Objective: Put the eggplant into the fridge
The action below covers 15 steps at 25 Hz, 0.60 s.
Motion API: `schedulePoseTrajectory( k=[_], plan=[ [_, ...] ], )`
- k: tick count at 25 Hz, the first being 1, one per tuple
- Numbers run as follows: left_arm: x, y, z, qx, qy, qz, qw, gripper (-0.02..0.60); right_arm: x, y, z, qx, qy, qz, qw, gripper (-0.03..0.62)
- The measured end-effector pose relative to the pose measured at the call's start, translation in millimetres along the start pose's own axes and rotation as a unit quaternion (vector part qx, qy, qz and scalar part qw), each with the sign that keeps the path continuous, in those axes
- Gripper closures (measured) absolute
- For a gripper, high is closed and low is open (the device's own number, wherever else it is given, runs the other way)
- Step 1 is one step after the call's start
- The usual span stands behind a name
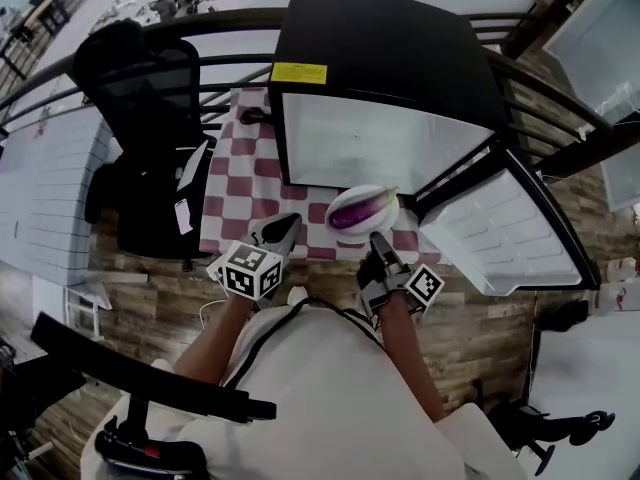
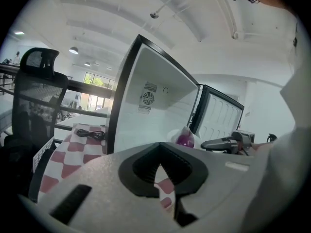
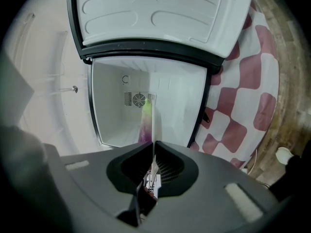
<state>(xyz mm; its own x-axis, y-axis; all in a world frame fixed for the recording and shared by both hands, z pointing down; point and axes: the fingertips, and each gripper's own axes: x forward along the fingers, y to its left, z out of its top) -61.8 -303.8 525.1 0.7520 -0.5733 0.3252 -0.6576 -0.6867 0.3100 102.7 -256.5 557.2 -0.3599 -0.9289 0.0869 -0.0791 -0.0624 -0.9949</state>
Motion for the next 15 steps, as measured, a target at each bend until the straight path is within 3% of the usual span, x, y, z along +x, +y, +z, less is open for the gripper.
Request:
schedulePoseTrajectory(
  k=[8,15],
  plan=[
    [4,23,2,0.000,-0.002,0.003,1.0000,0.578,24,-7,4,0.009,-0.006,-0.005,1.000,0.568],
    [12,36,1,-0.008,-0.004,0.028,0.9996,0.578,57,-14,14,-0.001,0.020,-0.006,1.000,0.568]
  ],
)
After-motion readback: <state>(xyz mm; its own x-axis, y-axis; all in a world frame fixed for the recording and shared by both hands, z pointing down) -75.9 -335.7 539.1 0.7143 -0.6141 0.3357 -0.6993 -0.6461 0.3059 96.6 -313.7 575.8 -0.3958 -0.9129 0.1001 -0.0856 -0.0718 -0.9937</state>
